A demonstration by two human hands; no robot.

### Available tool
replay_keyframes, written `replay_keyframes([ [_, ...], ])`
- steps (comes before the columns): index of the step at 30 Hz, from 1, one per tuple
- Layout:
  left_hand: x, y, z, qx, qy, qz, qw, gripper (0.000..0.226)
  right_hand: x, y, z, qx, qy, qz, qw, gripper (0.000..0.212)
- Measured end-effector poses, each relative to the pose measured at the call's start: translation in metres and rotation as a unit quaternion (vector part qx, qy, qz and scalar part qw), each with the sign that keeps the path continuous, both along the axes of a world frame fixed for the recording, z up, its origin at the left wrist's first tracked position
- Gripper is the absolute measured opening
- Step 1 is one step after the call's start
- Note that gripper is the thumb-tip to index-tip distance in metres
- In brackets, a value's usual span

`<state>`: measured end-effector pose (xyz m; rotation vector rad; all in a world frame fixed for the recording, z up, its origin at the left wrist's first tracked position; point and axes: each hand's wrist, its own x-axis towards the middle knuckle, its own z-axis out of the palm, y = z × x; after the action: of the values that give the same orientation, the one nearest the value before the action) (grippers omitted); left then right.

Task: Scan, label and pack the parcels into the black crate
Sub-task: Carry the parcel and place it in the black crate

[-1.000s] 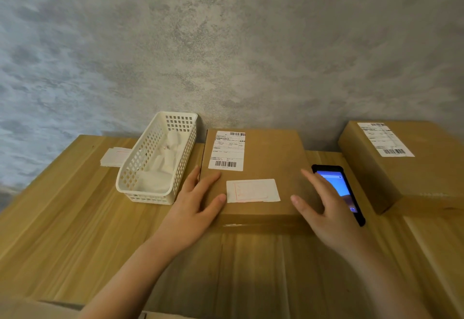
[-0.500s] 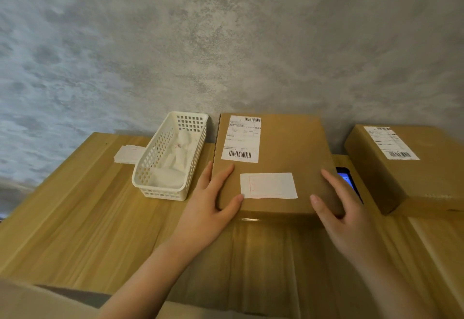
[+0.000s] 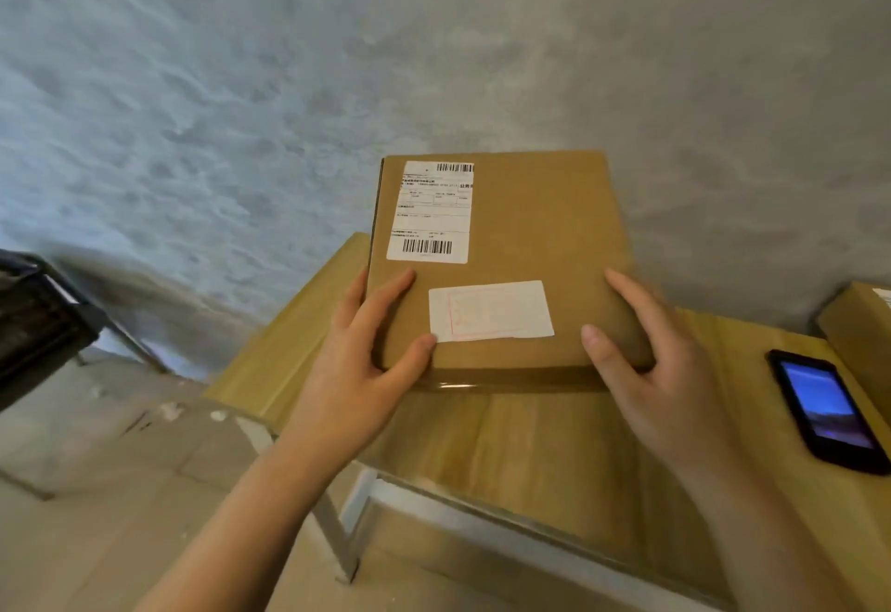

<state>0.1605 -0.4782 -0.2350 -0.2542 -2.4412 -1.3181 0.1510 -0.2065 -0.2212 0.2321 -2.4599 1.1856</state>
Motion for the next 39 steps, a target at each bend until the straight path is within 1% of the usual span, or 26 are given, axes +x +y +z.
replay_keyframes([
  [4, 0.048, -0.103, -0.003, -0.005, -0.011, 0.092, 0.996, 0.063, -0.001, -0.107, -0.004, 0.002, -0.022, 0.092, 0.996, 0.062],
  [7, 0.087, -0.172, -0.009, -0.011, -0.021, 0.163, 0.986, 0.062, -0.001, -0.188, -0.014, 0.002, -0.030, 0.168, 0.985, 0.058],
  [13, 0.154, -0.289, -0.036, 0.021, -0.072, 0.282, 0.956, 0.067, 0.002, -0.336, -0.039, 0.015, -0.079, 0.304, 0.949, 0.060],
  [16, 0.172, -0.336, -0.054, 0.036, -0.101, 0.329, 0.938, 0.065, -0.004, -0.402, -0.057, 0.027, -0.105, 0.357, 0.928, 0.059],
  [18, 0.177, -0.365, -0.064, 0.040, -0.118, 0.361, 0.924, 0.068, -0.013, -0.444, -0.069, 0.038, -0.124, 0.384, 0.914, 0.058],
  [20, 0.175, -0.396, -0.073, 0.049, -0.135, 0.388, 0.911, 0.071, -0.023, -0.485, -0.078, 0.047, -0.142, 0.406, 0.902, 0.055],
  [23, 0.163, -0.449, -0.086, 0.050, -0.157, 0.410, 0.897, 0.074, -0.047, -0.551, -0.089, 0.047, -0.157, 0.422, 0.892, 0.050],
  [26, 0.140, -0.503, -0.092, 0.062, -0.166, 0.435, 0.883, 0.076, -0.080, -0.623, -0.096, 0.054, -0.153, 0.446, 0.880, 0.052],
  [27, 0.133, -0.522, -0.093, 0.066, -0.167, 0.444, 0.878, 0.077, -0.093, -0.647, -0.098, 0.062, -0.159, 0.455, 0.874, 0.056],
  [29, 0.120, -0.559, -0.093, 0.087, -0.159, 0.461, 0.869, 0.076, -0.116, -0.692, -0.102, 0.068, -0.187, 0.473, 0.858, 0.072],
  [32, 0.099, -0.612, -0.093, 0.141, -0.137, 0.494, 0.847, 0.065, -0.144, -0.751, -0.108, 0.051, -0.232, 0.499, 0.834, 0.096],
  [34, 0.083, -0.646, -0.096, 0.146, -0.126, 0.523, 0.830, 0.071, -0.160, -0.789, -0.114, 0.060, -0.244, 0.507, 0.825, 0.108],
  [37, 0.057, -0.702, -0.106, 0.153, -0.131, 0.565, 0.800, 0.093, -0.186, -0.848, -0.128, 0.091, -0.251, 0.508, 0.819, 0.112],
  [39, 0.039, -0.742, -0.115, 0.162, -0.153, 0.580, 0.783, 0.097, -0.204, -0.887, -0.137, 0.105, -0.252, 0.505, 0.819, 0.107],
])
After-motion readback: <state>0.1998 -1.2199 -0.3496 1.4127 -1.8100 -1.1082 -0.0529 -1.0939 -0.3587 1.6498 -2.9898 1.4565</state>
